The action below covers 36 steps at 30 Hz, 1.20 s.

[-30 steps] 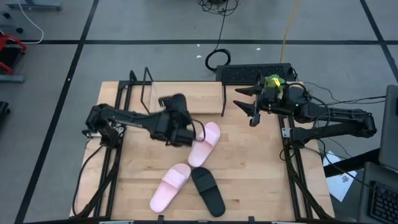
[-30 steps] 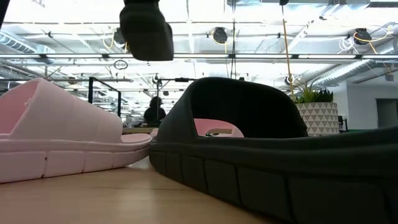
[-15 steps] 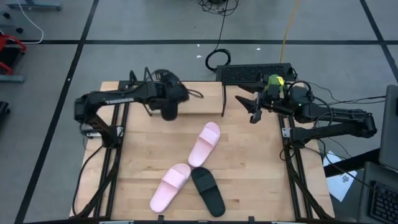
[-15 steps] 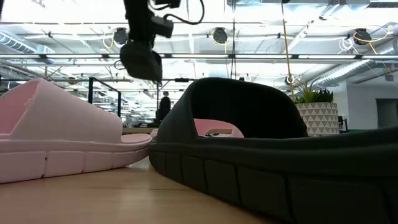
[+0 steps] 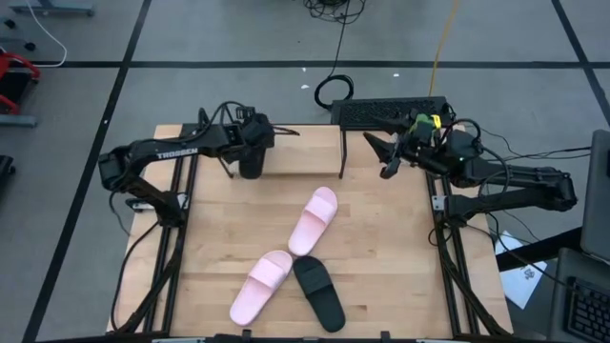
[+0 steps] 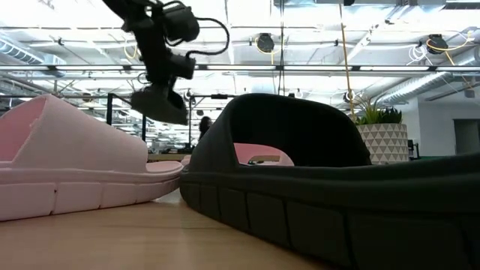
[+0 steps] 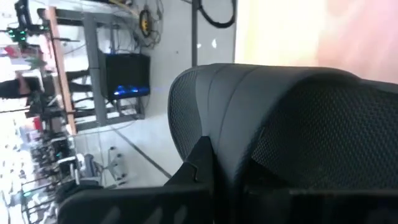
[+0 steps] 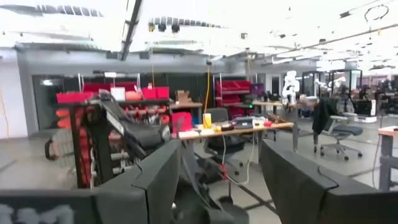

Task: Pick and place slides into the shelf
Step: Put the top black slipper on the shelf

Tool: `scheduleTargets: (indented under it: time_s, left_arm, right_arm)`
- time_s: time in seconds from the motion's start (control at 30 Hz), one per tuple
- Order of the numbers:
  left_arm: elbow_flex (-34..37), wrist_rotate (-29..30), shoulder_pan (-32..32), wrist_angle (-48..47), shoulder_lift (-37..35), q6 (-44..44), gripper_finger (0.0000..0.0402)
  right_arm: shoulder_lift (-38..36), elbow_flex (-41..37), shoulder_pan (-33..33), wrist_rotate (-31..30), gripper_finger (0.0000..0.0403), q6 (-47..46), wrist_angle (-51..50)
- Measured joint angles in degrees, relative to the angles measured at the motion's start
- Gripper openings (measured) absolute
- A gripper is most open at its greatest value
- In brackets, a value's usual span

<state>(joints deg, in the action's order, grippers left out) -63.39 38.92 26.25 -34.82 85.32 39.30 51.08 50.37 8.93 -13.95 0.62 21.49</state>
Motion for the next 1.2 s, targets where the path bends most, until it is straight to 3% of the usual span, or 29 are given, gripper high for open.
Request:
scheduleTargets:
  time_s: [0.2, 0.43, 0.8, 1.2]
  left_arm:
    - [4.8, -3.6, 4.6, 8.2, 0.0, 3.8, 0.0]
    - [7.3, -5.9, 8.8, 9.8, 0.0, 5.5, 0.0]
    - [10.7, -9.9, 12.3, 16.5, 0.1, 8.8, 0.0]
    - [14.2, -10.4, 13.5, 19.9, 0.2, 12.3, 0.0]
  right_arm:
    - [1.1, 0.0, 0.0, 0.1, 0.0212, -0.4, 1.4]
    - [3.1, 0.0, 0.0, -0.7, 0.0212, -1.0, 2.7]
    - [6.0, 0.0, 0.0, -2.6, 0.0212, -1.0, 4.5]
    - [6.1, 0.0, 0.0, -2.6, 0.0212, -1.9, 5.3]
